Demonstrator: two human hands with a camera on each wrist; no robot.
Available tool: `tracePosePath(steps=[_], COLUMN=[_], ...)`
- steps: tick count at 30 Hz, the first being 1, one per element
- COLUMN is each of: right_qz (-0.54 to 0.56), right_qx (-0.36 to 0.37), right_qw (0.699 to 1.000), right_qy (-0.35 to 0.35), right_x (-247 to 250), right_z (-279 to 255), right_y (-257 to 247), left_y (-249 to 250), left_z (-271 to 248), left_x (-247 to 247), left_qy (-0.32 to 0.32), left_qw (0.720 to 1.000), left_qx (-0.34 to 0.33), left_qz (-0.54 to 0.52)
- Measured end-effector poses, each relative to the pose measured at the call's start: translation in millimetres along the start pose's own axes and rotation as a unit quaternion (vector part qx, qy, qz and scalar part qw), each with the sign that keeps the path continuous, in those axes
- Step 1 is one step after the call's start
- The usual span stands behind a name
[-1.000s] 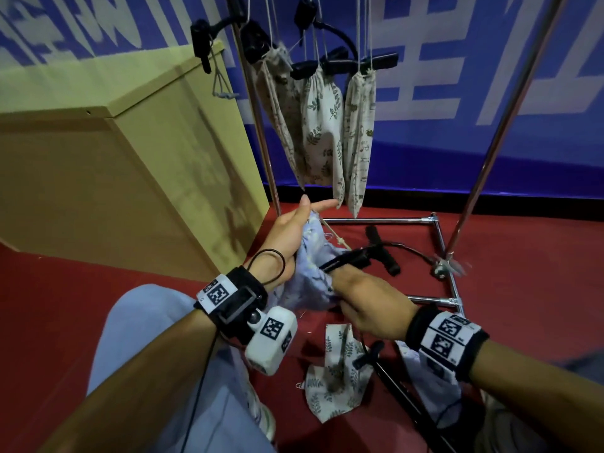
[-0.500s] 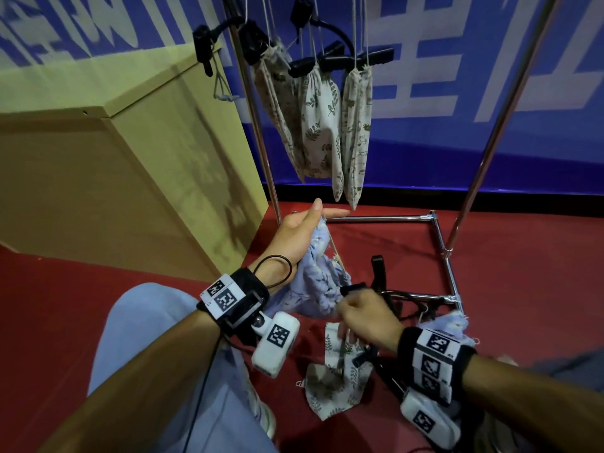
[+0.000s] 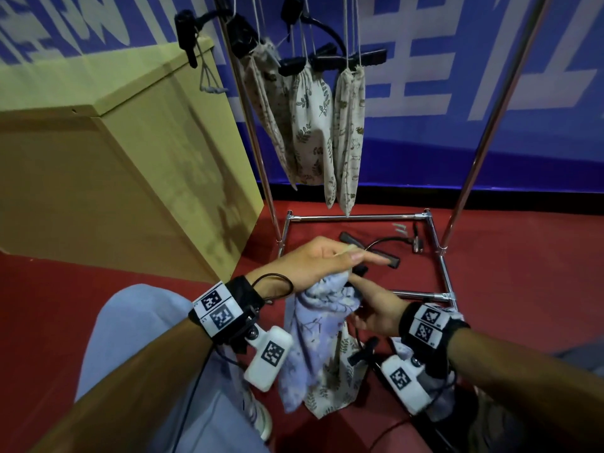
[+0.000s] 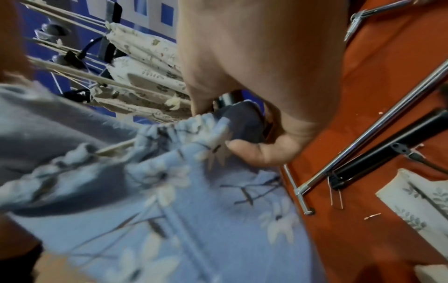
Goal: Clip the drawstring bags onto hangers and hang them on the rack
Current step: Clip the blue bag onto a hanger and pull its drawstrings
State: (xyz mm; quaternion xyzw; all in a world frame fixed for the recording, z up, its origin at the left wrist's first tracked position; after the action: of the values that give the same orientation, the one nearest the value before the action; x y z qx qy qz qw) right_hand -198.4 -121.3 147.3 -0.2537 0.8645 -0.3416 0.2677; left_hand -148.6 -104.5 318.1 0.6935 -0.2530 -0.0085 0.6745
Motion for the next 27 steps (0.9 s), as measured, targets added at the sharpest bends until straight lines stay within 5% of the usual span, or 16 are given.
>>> tracePosePath(steps=[3,5,9,12,14,19,27], right_qz=[-0.058,-0.024,0.021,0.022,-0.039,-0.228,-0.257], right_qx=[-0.01,0.044,0.169,0.224,0.274,0.349,0.309], right_qw=[0.997,0.992,0.948,0.912,0.878,0.837,0.872], right_qy=[0.058,0.115,0.268,0.343,0.389,0.354,0.279], right_x=[12,20,53,81,95,71,64], right_z=[3,2,-18,-35,-53,-79,-73], right_y=[9,-6,-61,-101,-129,-175,-169], left_y=[1,-2,-26,-52,-66,-67,-62], left_z=[-2,-2,-7,-26,-37,-47,-38], left_x=[-1,10,54,86,99,117,94], left_qy=[-0.009,0.023,0.167,0.287,0.308,0.283,0.224], left_qw=[1.0,0.999,0.983,0.942,0.926,0.911,0.952], left_qx=[0.01,0.014,0.071,0.17,0.209,0.226,0.179], left_qz=[0.014,0.026,0.02,0.043,0.069,0.199,0.105])
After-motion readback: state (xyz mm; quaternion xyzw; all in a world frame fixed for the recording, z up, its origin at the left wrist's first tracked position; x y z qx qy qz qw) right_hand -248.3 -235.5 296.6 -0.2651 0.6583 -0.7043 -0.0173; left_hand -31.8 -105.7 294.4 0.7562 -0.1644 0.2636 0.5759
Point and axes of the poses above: each hand's wrist, its own z-axis towards the middle knuckle, its own x-axis out of the back of the hand, y = z × x, the point moved 10 cm from there along z, towards the middle knuckle, and after that the axes turned 3 degrees about -z, right-handed, at the moved point
